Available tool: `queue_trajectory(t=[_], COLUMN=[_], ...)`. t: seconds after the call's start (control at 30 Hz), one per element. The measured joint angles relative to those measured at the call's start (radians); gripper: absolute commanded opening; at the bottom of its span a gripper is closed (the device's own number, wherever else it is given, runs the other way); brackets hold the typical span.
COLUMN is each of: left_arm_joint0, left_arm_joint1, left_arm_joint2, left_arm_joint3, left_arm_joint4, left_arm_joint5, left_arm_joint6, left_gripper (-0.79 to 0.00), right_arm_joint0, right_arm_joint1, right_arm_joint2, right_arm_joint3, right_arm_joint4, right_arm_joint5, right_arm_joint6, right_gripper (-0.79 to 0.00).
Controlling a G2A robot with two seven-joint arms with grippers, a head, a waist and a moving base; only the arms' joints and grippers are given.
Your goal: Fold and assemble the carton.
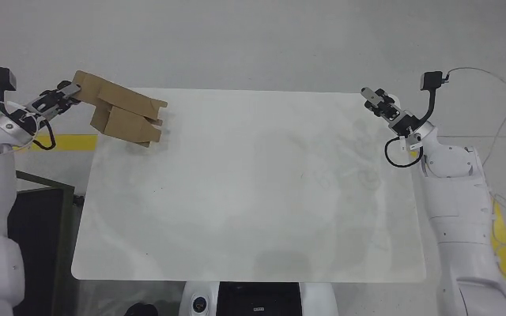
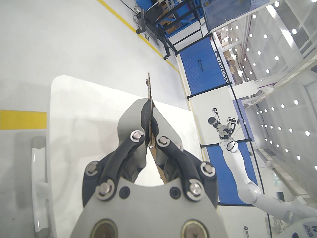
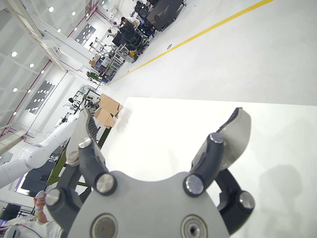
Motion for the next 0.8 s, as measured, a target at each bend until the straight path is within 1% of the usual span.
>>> queue_trajectory(t=[0.2,0.3,0.43,0.6,0.8], left_arm_joint0=[-0.029,-0.047,-0.084,-0.138,-0.19], left_arm_joint1=[-0.032,-0.055,-0.095,-0.142,-0.189], left_arm_joint2=[0.048,0.086,0.151,0.224,0.29], left_arm_joint3=[-0.057,-0.077,-0.088,-0.088,-0.091], left_arm_joint4=[-0.002,0.008,0.005,0.007,-0.006], left_arm_joint5=[0.06,0.077,0.104,0.093,0.055], left_arm_joint6=[0.064,0.09,0.103,0.101,0.07], left_gripper=[-0.785,-0.785,-0.785,-0.785,-0.785], right_arm_joint0=[0.0,0.0,0.0,0.0,0.0], right_arm_joint1=[0.0,0.0,0.0,0.0,0.0], right_arm_joint2=[0.0,0.0,0.0,0.0,0.0], right_arm_joint3=[0.0,0.0,0.0,0.0,0.0], right_arm_joint4=[0.0,0.0,0.0,0.0,0.0], right_arm_joint5=[0.0,0.0,0.0,0.0,0.0], right_arm_joint6=[0.0,0.0,0.0,0.0,0.0], right_gripper=[0.0,0.0,0.0,0.0,0.0])
